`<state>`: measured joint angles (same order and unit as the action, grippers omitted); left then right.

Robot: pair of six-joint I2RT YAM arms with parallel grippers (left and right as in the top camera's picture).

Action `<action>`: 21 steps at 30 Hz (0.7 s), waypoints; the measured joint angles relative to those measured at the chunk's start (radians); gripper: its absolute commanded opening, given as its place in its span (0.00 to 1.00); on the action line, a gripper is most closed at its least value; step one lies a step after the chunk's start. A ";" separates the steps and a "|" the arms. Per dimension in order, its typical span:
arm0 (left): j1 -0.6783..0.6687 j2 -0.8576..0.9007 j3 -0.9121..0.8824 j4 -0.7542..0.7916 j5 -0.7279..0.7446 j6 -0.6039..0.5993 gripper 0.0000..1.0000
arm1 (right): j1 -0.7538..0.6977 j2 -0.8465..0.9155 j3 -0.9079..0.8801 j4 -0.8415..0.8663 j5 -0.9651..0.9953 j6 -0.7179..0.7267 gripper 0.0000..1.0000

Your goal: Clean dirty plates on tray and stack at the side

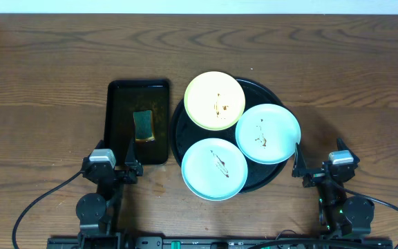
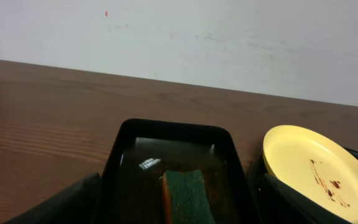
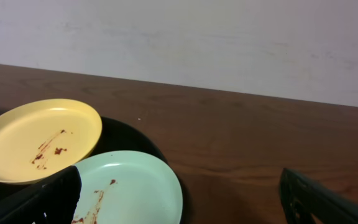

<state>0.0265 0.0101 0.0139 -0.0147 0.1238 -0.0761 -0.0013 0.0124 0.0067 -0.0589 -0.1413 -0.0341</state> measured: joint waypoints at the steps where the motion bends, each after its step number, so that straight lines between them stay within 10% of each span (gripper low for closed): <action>1: 0.000 0.000 0.000 0.000 0.000 0.000 0.80 | 0.000 0.000 0.000 0.000 0.000 0.000 0.99; 21: 0.000 0.031 0.053 -0.114 0.002 -0.050 0.80 | 0.000 0.083 0.055 -0.101 0.046 0.129 0.99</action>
<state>0.0265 0.0406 0.0669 -0.1291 0.1257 -0.1265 -0.0013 0.0952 0.0620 -0.1604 -0.0956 0.0948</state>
